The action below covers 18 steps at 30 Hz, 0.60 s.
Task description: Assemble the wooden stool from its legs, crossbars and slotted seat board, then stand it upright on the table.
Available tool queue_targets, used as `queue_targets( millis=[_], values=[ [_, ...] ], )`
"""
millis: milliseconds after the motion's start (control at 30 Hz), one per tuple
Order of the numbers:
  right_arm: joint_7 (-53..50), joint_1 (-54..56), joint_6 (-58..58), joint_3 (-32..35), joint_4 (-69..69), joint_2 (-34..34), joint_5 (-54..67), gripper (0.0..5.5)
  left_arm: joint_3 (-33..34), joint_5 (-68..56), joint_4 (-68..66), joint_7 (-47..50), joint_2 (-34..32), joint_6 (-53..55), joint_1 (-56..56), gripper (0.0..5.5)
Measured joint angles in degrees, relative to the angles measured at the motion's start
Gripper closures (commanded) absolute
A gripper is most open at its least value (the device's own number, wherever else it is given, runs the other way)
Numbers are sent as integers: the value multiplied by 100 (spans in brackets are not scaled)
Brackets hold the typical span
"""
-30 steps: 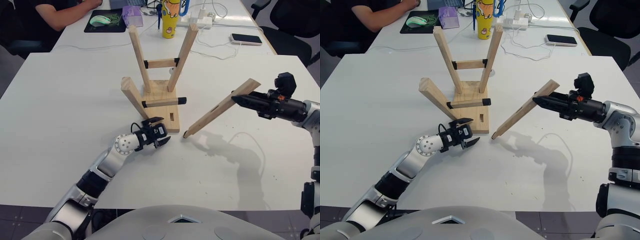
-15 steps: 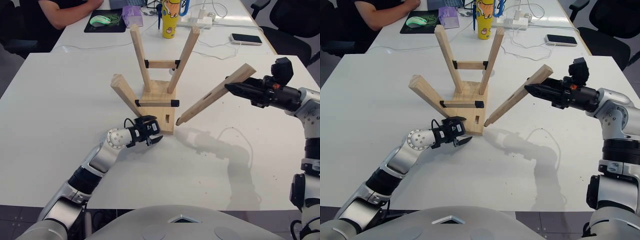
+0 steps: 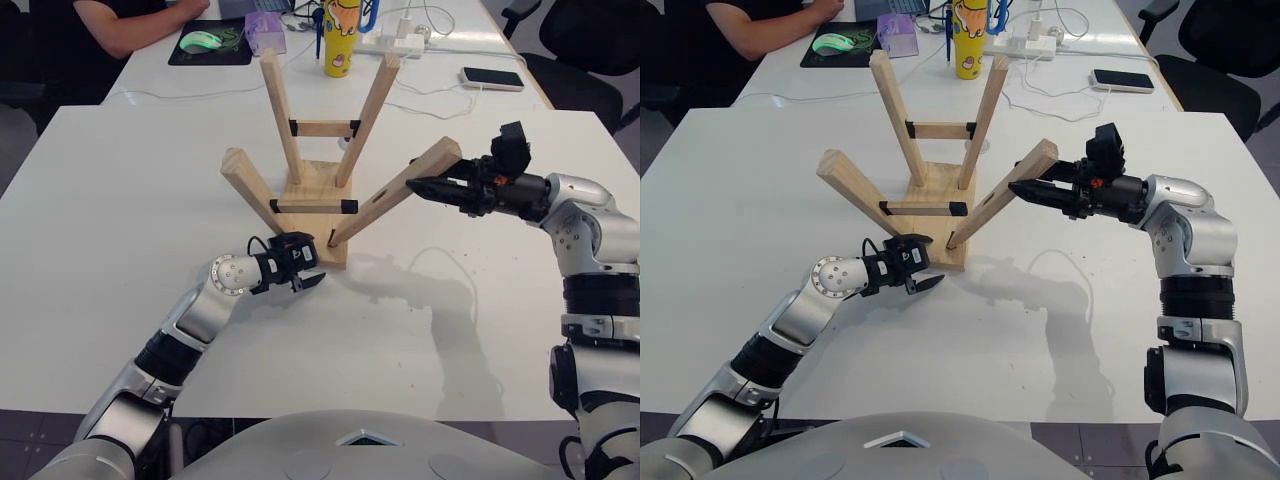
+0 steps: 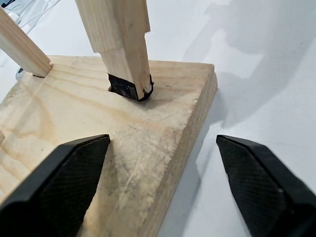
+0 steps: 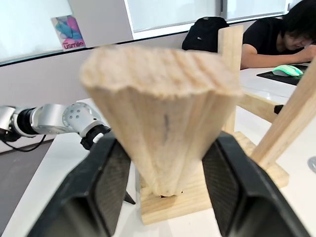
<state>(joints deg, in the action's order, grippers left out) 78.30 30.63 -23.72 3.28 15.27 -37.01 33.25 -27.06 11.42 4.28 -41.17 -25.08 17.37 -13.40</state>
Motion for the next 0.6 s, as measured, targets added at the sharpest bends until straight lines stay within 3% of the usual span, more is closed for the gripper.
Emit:
queue_targets(
  millis=[300, 600],
  values=[
    [854, 1294, 596, -758, 1186, -18, -708, 342, 8, 6, -52, 48, 115, 18, -14, 148],
    [933, 1257, 646, -1060, 651, -185, -922, 343, 35, 2, -36, 158, 213, 134, 23, 148]
  ],
)
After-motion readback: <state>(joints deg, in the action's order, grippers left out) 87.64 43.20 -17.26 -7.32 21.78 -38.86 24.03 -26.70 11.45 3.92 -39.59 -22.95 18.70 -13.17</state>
